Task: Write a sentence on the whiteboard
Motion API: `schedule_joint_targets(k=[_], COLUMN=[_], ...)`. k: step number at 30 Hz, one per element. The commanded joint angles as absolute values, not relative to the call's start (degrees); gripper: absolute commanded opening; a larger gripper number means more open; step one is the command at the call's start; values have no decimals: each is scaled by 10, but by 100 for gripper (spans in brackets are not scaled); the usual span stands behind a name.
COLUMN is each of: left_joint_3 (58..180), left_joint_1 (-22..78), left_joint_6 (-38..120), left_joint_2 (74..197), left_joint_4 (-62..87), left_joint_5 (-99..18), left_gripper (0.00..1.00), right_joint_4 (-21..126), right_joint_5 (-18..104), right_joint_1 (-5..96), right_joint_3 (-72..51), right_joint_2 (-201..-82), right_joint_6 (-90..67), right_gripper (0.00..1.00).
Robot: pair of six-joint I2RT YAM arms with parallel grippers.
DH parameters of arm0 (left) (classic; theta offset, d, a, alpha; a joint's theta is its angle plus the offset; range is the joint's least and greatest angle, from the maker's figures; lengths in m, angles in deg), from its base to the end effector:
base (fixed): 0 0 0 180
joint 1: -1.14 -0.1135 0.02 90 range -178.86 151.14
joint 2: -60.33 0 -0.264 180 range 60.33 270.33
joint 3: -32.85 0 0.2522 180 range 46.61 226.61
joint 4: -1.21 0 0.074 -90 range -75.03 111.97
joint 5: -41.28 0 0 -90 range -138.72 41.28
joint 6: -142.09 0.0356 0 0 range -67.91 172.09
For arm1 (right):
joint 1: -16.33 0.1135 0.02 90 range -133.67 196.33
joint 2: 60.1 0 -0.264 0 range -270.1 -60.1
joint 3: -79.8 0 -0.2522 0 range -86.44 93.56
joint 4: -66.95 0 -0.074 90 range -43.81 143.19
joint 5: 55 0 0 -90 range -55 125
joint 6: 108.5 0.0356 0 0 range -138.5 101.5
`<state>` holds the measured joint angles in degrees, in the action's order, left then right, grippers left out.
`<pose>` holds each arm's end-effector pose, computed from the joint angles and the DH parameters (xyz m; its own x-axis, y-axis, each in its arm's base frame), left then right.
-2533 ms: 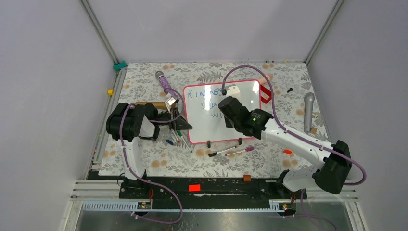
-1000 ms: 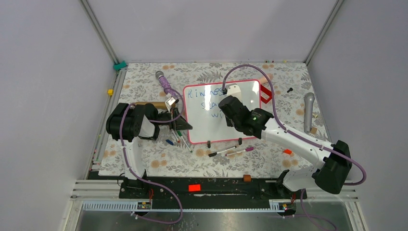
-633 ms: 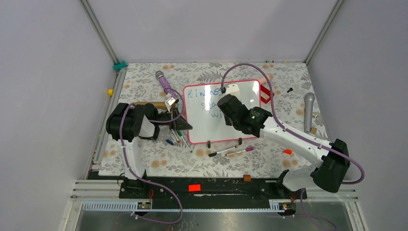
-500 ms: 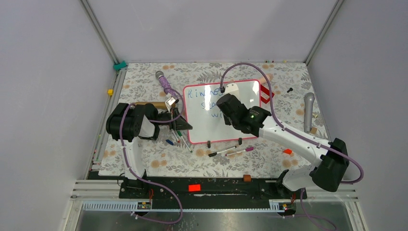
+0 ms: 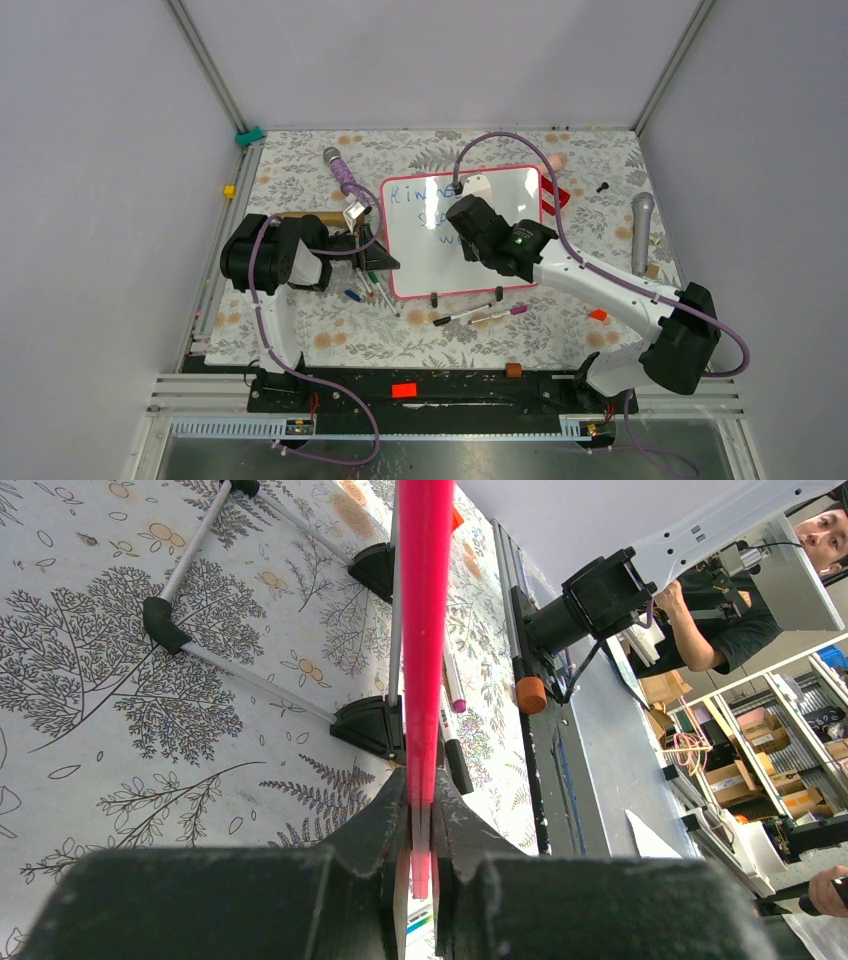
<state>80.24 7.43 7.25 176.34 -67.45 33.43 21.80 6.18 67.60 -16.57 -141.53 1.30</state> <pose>0.3009 -0.0686 0.1160 -0.7044 -0.0193 -0.7096 0.7093 0.0192 -0.7046 0.2071 0.2308 0.3126 -0.5578 -0.2212 -0.7999 -0.2910 0.9548 -0.0611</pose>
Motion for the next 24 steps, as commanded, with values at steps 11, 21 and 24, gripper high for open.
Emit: schedule_joint_targets(k=[11,21,24], left_joint_3=[801,802,802], left_joint_1=[73,74,74], left_joint_6=[81,81,81], left_joint_2=[1761,1762,1762], left_joint_4=[-695,-695,-695], left_joint_5=[340,341,340], left_gripper=[0,0,0], right_joint_4=[182,165,165], right_joint_5=[32,1,6], right_joint_1=[671,671,671], right_joint_3=[-124,-128,-126], right_joint_2=[-1449,-1438,-1434], right_joint_6=[31,39,41], right_gripper=[0,0,0])
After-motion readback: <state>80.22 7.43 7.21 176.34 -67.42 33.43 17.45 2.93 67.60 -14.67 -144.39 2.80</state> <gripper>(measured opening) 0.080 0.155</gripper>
